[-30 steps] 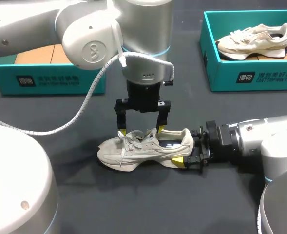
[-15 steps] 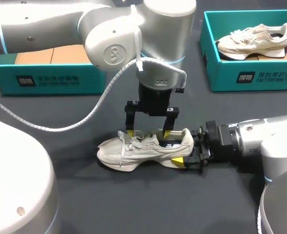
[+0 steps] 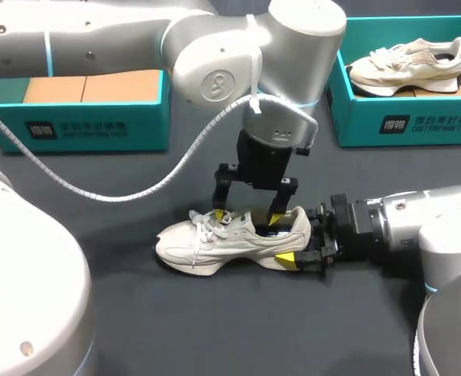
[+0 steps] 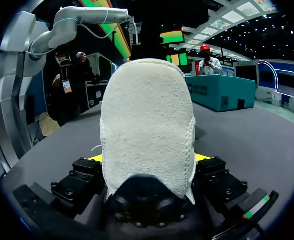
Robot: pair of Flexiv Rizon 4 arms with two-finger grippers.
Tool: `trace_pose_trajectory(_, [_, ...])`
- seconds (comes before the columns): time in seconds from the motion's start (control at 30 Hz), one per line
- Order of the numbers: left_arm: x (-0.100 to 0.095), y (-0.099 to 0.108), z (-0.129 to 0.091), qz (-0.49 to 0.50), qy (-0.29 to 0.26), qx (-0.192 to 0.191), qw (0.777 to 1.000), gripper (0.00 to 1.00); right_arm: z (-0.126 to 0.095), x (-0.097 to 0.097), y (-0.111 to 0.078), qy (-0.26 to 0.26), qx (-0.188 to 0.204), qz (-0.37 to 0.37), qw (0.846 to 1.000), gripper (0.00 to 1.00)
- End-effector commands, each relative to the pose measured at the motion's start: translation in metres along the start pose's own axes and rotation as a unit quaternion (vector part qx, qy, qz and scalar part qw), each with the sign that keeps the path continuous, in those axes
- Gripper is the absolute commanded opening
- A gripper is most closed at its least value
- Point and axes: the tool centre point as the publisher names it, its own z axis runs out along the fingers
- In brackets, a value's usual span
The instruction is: Take the shoe out of the shoebox, open the shoe tongue, remove and reinsert the insole, then place the shoe into the shoebox
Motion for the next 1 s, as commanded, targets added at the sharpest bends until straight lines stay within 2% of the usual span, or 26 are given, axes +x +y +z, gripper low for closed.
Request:
trace_pose_trajectory(0.03, [0.008,-0.002,0.002,-0.001,-0.028,-0.005,1.000,0.99,0.002,0.001,-0.001,0.000,0.003,0.001,1.000,0.00])
trace_pose_trajectory(0.2, [0.006,-0.003,0.008,0.000,-0.046,-0.015,0.999,0.94,0.002,0.001,-0.001,0.000,0.003,0.001,1.000,0.00])
trace_pose_trajectory(0.37, [0.002,-0.001,0.011,0.003,-0.061,-0.016,0.998,0.78,0.002,0.001,-0.001,0.000,0.003,0.001,1.000,0.00])
trace_pose_trajectory(0.53, [-0.001,0.000,0.012,0.004,-0.075,-0.013,0.997,0.69,0.002,0.001,-0.001,0.000,0.003,0.001,1.000,0.00])
trace_pose_trajectory(0.63, [-0.002,-0.001,0.013,0.003,-0.084,-0.012,0.996,0.56,0.002,0.001,-0.001,0.000,0.003,0.001,1.000,0.00])
trace_pose_trajectory(0.73, [-0.005,-0.001,0.015,0.003,-0.090,-0.011,0.996,0.50,0.002,0.001,-0.001,0.000,0.003,0.001,1.000,0.00])
trace_pose_trajectory(0.9, [-0.009,0.002,0.015,0.005,-0.103,-0.009,0.995,0.47,0.002,0.001,-0.001,0.000,0.003,0.001,1.000,0.00])
trace_pose_trajectory(1.0, [-0.012,0.002,0.015,0.004,-0.104,-0.007,0.995,0.42,0.002,0.001,-0.001,0.000,0.003,0.001,1.000,0.00])
